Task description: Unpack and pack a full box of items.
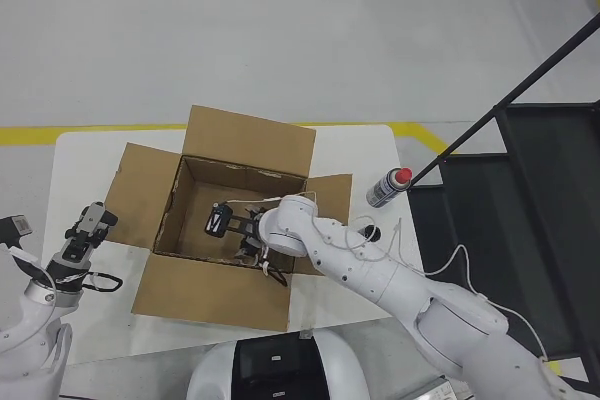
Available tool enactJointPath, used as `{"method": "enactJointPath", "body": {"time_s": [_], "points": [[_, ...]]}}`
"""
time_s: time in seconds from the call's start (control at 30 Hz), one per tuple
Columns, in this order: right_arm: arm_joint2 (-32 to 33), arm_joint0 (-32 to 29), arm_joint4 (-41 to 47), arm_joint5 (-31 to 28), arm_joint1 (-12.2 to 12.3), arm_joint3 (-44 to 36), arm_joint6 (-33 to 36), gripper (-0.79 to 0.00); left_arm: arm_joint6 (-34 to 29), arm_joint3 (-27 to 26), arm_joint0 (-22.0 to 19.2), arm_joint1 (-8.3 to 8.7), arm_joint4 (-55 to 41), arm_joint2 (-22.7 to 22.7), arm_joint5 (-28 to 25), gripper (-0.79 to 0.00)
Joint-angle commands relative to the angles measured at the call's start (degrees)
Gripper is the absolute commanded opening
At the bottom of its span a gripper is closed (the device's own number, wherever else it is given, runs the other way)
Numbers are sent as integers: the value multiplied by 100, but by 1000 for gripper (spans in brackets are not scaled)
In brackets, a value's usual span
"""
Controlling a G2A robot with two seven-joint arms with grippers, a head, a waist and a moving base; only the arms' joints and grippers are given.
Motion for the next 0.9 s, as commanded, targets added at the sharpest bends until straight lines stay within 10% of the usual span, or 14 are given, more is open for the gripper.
{"method": "enactJointPath", "body": {"time_s": [0.0, 0.3, 0.57, 0.87], "points": [[-87, 85, 35, 25, -87, 219, 30, 0, 0, 0, 0, 0, 0, 0, 0, 0], [-391, 400, 234, -90, -484, 1092, -99, 0, 0, 0, 0, 0, 0, 0, 0, 0], [-537, 595, 144, 59, -759, 1528, -120, -779, 0, 0, 0, 0, 0, 0, 0, 0], [-324, 592, -43, 272, -736, 1488, 2, -785, 0, 0, 0, 0, 0, 0, 0, 0]]}}
